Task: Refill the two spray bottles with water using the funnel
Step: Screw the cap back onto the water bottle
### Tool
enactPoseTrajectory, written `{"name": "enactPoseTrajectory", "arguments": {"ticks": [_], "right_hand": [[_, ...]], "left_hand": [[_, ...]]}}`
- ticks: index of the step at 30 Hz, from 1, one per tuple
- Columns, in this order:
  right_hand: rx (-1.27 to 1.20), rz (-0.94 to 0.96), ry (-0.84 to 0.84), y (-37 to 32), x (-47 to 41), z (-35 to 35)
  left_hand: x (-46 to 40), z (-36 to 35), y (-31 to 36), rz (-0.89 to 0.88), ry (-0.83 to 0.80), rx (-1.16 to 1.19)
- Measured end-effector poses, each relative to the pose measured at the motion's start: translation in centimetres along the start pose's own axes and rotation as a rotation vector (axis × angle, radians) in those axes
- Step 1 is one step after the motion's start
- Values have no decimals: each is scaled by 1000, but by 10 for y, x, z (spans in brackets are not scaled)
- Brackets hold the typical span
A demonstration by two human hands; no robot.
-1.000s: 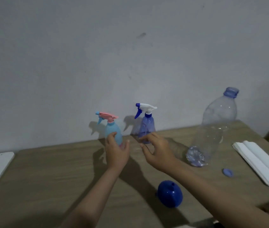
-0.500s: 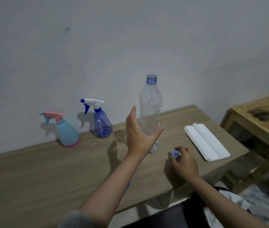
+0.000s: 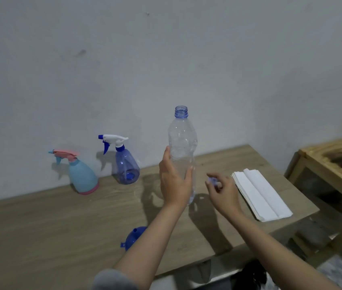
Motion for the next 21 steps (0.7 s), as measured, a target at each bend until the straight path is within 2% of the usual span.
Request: {"name": "enactPoseTrajectory", "arguments": {"ticks": [4, 7, 10, 14, 21], "right_hand": [[-454, 123, 229, -86, -46, 38], [-598, 245, 248, -141, -74, 50], [-545, 340, 177, -171, -95, 42], [-441, 335, 62, -175, -108, 15], [-442, 352, 49, -168, -111, 4]], "left_hand": [[-1, 0, -2, 0, 16, -12], [-1, 0, -3, -1, 30, -35], [-2, -1, -2, 5, 21, -44], [-1, -3, 0, -10, 19, -36], [-3, -4, -2, -2, 12, -25]]}}
Point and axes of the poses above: each hand's wrist, its own x-axis away from the middle knuckle, its own z-axis out of the back of the hand, y = z × x, the point moved 7 cm from there along -x, towards the middle knuckle, and after that the axes turned 7 degrees about z, right-handed, at the moved point
